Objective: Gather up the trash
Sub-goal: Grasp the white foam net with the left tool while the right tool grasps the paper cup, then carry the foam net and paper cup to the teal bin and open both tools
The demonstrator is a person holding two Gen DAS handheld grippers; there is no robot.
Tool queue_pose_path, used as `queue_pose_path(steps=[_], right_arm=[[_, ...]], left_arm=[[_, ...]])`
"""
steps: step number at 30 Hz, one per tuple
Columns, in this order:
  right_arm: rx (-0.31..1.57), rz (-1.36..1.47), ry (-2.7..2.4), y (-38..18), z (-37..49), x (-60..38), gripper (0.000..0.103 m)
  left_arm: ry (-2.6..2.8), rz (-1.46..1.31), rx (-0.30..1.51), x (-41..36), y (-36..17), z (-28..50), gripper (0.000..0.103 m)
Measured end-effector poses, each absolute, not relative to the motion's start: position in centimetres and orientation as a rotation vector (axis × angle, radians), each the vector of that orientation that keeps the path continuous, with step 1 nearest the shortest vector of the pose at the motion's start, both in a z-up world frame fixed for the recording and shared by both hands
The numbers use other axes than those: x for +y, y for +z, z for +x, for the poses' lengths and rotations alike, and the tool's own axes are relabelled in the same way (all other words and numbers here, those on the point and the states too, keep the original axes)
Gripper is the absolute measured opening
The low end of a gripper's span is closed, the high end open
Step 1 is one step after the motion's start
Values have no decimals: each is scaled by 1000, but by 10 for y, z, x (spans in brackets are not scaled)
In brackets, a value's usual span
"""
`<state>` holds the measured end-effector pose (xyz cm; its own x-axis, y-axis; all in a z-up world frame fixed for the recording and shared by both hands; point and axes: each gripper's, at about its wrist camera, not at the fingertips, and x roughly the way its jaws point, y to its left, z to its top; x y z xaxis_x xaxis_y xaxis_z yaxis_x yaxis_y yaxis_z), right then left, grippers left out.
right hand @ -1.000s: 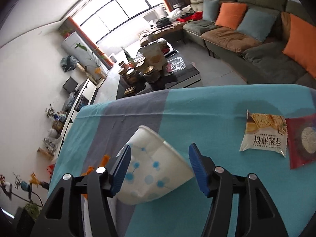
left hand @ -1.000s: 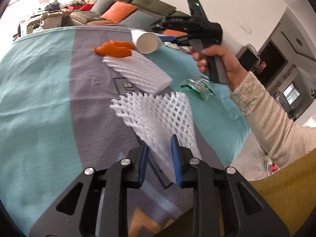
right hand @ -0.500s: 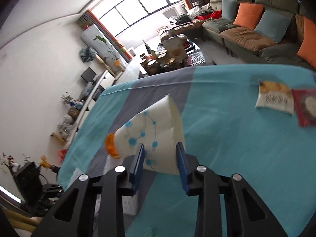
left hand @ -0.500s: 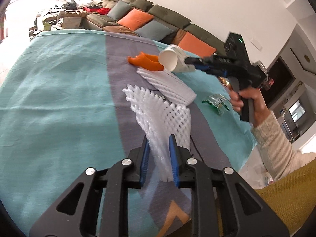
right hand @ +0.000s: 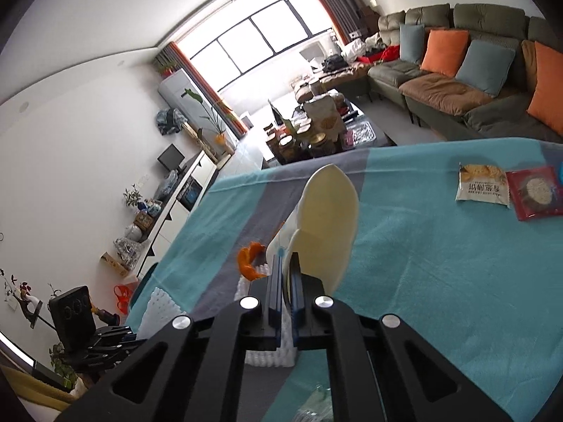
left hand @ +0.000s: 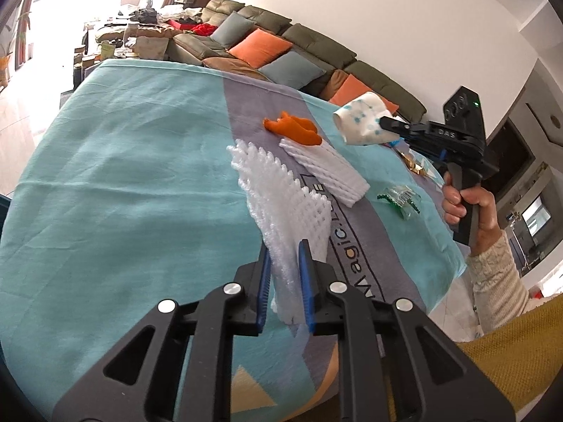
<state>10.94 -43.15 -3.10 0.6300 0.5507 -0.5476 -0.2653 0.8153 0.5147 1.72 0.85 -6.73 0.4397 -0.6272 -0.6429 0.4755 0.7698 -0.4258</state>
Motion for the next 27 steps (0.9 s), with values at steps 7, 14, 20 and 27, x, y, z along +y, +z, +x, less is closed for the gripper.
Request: queue_pose_path(steps=[7,14,20,27], right_arm=[[711,410,516,-17,93,-413,3],[715,345,607,-13,84,-360,3],[734,288,674,-17,84,-317,3],[764,274,768,-21,87,-274,3]], left_arm=[[-657,-193,846,22,-59,13,15],[-609,-199,823,39,-54,7,13],[-563,-213,799,61,-49,-1,13],[-499,-234,766,90,-41,-13,13]])
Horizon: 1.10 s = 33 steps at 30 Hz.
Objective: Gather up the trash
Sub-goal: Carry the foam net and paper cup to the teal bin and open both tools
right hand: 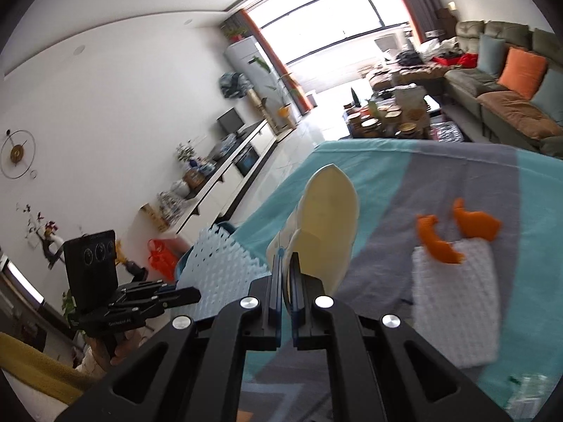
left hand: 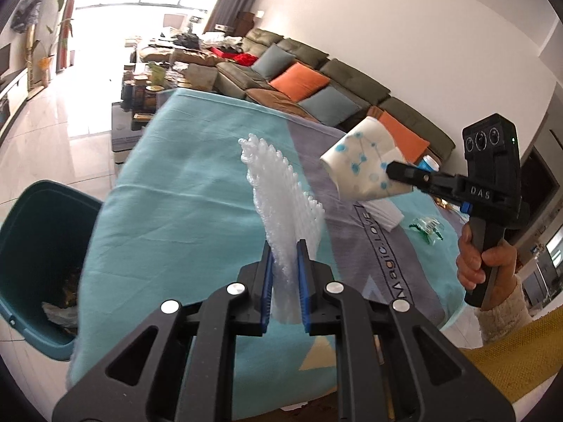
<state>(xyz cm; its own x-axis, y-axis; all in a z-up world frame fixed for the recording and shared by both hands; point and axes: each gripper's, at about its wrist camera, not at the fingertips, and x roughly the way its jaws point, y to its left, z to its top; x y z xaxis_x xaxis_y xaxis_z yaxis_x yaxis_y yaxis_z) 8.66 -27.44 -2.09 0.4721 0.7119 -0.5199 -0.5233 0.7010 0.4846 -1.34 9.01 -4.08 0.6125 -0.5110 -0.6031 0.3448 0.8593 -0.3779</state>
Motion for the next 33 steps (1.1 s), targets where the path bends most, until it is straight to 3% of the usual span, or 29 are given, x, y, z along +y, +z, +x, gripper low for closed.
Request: queue_pose_path(steps=[33], right_arm=[[833,190,1020,-31,110,-135,3]], left_arm=[[-209,-333,686,202,-26,-50,13]])
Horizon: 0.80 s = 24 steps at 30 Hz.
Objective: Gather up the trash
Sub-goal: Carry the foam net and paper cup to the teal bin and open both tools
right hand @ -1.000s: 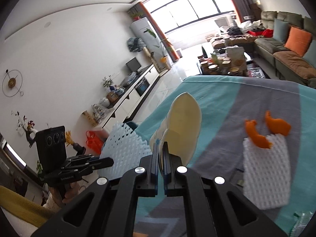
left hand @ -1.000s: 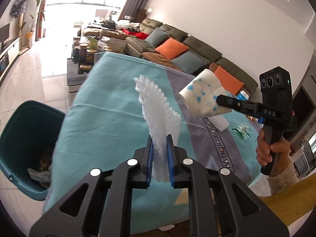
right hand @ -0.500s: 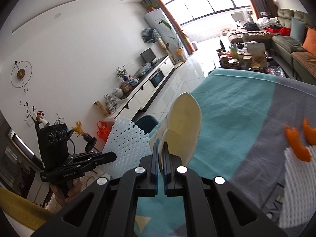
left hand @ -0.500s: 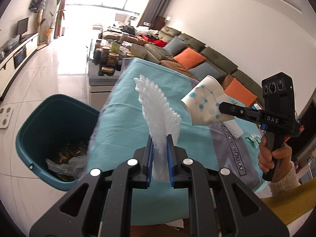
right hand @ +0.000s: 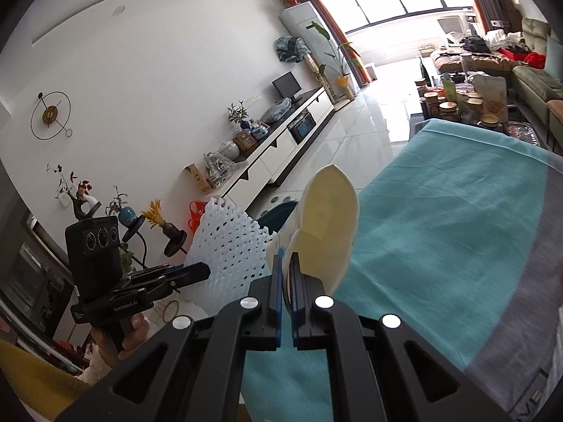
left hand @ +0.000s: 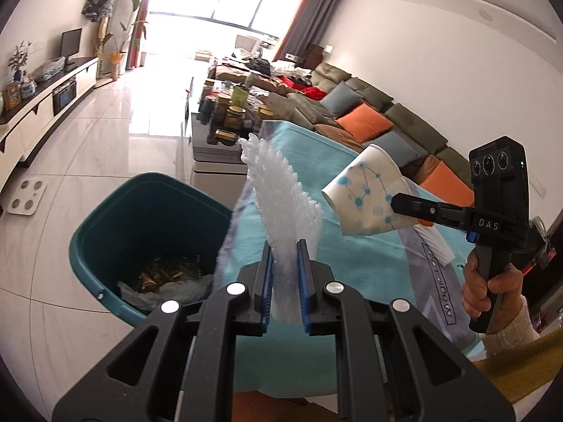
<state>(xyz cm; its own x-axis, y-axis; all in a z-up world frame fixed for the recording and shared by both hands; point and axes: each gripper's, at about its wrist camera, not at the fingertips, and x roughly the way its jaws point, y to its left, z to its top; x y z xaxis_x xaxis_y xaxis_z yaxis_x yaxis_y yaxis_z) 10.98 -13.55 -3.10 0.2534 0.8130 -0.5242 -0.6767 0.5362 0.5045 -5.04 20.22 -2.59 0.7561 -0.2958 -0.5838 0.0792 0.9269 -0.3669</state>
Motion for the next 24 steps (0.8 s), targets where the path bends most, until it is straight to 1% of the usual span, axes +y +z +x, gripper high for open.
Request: queue_pose_path(steps=[8,24], right_arm=[[838,161,1039,-29,114,-111,3],[878,80,1078,-30,118,-56,3]], left_arm=[[-151,-346,681,220,-26,-57,13],[-52,-376,713,252,-42,-52,13]])
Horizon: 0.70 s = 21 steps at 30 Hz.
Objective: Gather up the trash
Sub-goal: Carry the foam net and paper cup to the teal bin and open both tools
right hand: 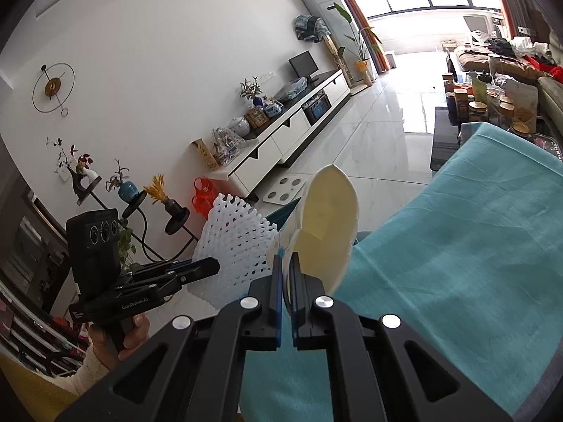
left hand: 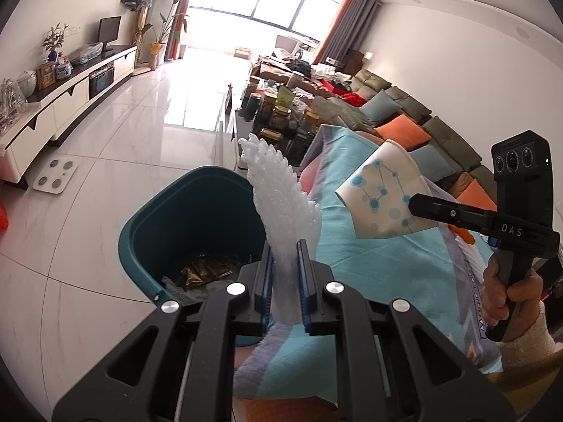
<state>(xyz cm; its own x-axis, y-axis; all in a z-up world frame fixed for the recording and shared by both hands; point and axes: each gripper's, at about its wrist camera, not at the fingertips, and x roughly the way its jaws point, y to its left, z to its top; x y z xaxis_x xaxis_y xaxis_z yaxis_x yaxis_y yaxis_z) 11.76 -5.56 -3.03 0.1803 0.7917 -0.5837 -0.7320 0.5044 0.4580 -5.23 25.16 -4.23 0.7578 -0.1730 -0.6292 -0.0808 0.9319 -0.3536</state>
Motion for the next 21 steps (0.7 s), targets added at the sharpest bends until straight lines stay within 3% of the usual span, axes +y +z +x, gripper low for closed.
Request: queue_pose_path(steps=[21], right_arm=[[944,-12,1065,-47,128,8,3]], left_arm=[[48,-421,766,279,-67,-30,13]])
